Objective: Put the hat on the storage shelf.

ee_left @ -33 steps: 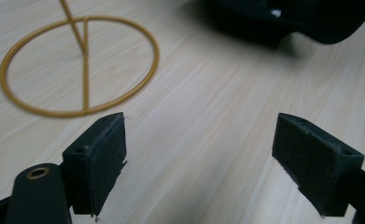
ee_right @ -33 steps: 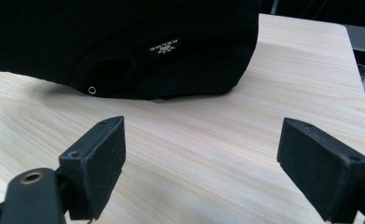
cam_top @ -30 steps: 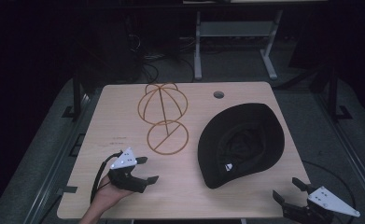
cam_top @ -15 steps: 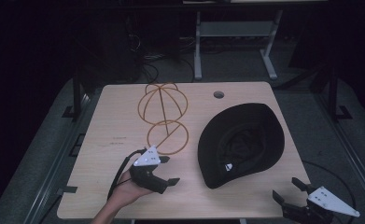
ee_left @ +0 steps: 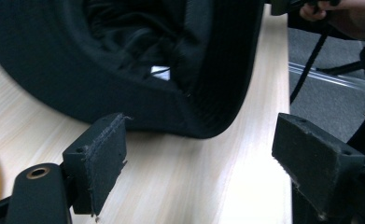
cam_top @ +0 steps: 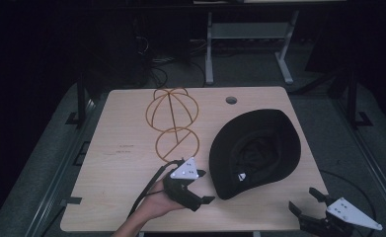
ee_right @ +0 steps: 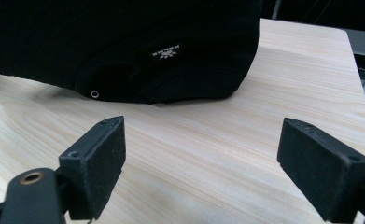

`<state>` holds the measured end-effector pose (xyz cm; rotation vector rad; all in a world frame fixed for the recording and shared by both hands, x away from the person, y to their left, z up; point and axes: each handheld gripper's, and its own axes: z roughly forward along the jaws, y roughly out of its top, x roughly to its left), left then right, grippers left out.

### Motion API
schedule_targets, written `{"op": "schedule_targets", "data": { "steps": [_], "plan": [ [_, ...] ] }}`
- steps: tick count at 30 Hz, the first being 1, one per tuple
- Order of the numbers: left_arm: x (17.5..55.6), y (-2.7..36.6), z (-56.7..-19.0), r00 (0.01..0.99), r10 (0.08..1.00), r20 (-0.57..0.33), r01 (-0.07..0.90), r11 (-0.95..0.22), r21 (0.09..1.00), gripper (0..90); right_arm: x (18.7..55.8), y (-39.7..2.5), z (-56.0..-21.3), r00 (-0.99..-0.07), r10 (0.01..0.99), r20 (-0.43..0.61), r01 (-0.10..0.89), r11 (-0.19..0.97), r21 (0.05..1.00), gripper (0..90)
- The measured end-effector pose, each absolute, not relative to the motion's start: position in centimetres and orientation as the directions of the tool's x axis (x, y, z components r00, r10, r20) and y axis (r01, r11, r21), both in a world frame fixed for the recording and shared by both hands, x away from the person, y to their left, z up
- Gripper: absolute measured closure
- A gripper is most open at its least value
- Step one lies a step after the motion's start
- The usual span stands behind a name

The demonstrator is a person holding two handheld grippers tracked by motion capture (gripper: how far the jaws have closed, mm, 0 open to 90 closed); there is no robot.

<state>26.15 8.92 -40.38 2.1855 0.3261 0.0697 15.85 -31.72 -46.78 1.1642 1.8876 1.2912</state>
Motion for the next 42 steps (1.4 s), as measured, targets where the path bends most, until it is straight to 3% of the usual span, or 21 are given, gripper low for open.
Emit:
{"op": "schedule_targets", "data": {
  "steps": [25,40,42],
  "plan": [
    [25.3,2.5,-41.0,0.987,0.156,-0.044,0.134,-0.633,0.763,21.3,15.7,-31.7,-46.5,-0.471,0.882,0.019,0.324,0.153,0.934,15.1],
    [25.8,0.4,-42.0,0.986,0.167,0.007,0.111,-0.688,0.717,34.2,15.8,-31.6,-46.5,-0.478,0.878,0.022,0.324,0.153,0.934,15.1],
    [26.0,0.3,-42.2,0.986,0.165,0.005,0.113,-0.695,0.71,39.2,15.8,-31.5,-46.5,-0.48,0.877,0.02,0.32,0.154,0.935,15.1]
  ]
}}
